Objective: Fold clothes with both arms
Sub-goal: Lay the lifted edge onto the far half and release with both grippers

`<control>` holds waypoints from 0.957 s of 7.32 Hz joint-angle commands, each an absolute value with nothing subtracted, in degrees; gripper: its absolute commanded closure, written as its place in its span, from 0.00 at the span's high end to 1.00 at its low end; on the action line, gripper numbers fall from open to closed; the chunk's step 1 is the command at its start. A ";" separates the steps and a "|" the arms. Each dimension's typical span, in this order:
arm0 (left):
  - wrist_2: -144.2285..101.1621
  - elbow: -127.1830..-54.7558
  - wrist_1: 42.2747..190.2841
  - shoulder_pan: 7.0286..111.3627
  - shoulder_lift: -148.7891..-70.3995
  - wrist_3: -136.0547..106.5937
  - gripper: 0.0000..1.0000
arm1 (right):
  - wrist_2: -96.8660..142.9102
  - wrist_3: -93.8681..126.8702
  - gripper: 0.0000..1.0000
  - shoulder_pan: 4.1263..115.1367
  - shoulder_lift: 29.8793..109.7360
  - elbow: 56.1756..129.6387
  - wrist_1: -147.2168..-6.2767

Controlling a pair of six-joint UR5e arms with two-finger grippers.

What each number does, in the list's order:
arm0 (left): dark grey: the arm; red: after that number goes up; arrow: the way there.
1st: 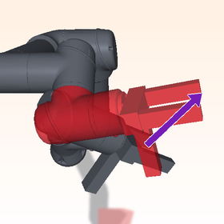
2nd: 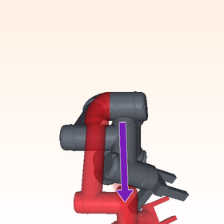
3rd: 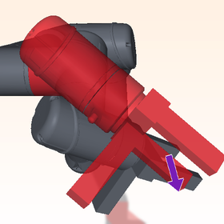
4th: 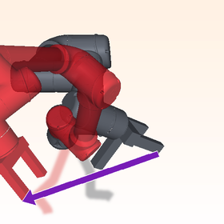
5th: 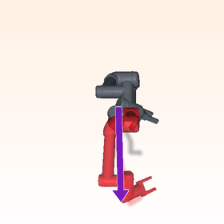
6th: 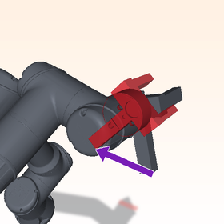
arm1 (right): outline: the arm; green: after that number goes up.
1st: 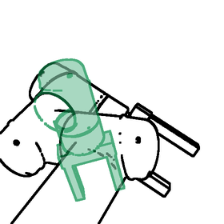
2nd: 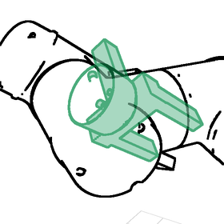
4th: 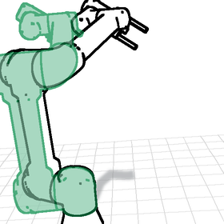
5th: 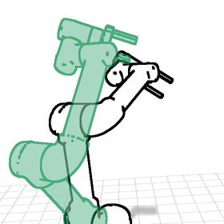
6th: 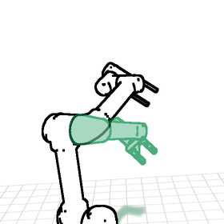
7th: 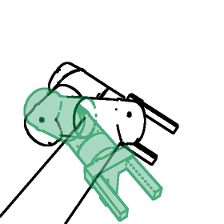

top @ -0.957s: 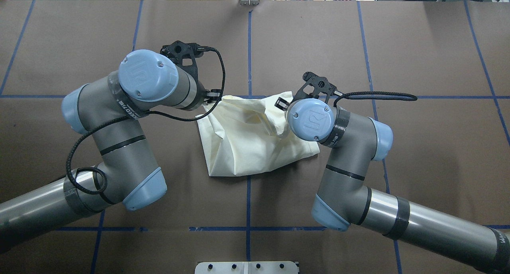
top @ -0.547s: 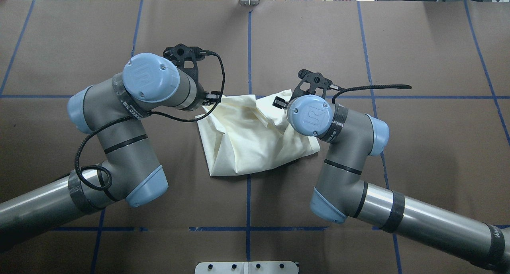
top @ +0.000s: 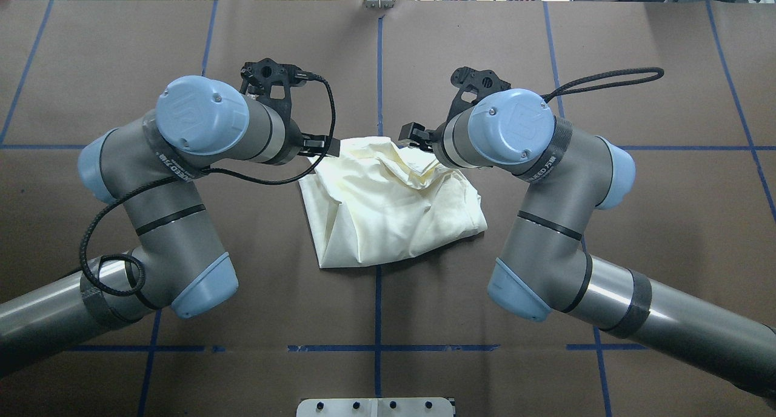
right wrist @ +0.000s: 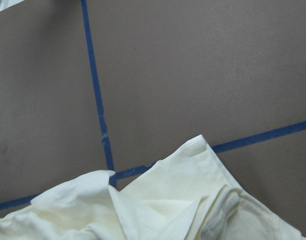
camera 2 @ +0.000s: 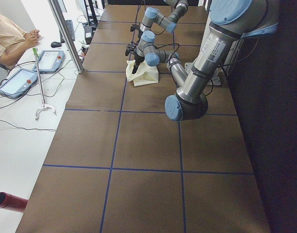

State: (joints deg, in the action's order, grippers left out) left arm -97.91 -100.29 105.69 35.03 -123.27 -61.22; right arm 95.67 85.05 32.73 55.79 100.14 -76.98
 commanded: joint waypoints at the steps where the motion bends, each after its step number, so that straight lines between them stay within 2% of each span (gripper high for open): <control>1: -97.91 -100.46 107.75 35.07 -122.26 -61.00 1.00 | 89.62 84.38 1.00 26.33 56.25 100.73 -77.08; 7: -99.93 -100.63 107.67 35.07 -122.17 -61.26 1.00 | 75.50 71.73 1.00 22.24 50.73 85.02 -76.99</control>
